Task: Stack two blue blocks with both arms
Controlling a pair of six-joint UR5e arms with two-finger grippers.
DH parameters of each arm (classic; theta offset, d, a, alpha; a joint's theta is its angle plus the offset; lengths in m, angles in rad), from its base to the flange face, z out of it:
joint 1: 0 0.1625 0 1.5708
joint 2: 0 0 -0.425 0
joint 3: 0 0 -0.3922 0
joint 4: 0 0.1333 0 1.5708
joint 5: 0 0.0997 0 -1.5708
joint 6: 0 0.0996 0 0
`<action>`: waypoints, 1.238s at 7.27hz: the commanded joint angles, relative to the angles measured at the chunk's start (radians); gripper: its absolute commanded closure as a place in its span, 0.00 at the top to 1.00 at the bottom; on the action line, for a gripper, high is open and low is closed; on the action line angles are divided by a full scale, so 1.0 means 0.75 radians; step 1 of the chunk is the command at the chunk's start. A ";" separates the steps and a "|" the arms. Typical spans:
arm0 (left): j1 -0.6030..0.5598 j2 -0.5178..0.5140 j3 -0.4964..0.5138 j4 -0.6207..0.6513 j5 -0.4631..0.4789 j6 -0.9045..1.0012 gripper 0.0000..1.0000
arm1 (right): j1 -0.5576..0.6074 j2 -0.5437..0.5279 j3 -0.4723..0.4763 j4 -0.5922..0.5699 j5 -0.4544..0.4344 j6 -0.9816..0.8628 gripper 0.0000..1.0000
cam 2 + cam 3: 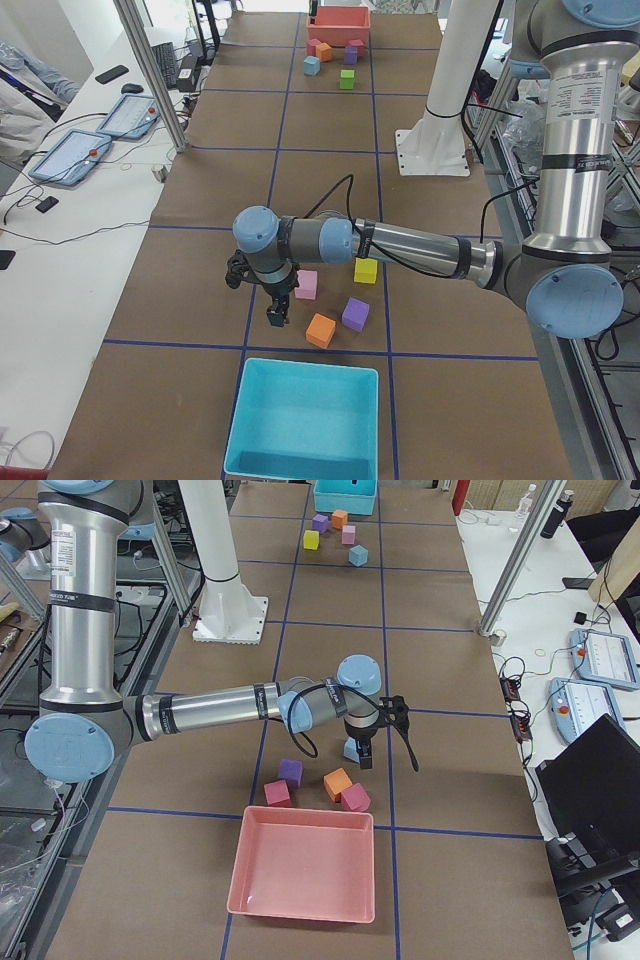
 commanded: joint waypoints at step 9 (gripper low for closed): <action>0.449 -0.105 -0.069 -0.447 0.020 -0.659 0.99 | -0.320 0.204 -0.030 0.032 -0.140 -0.305 1.00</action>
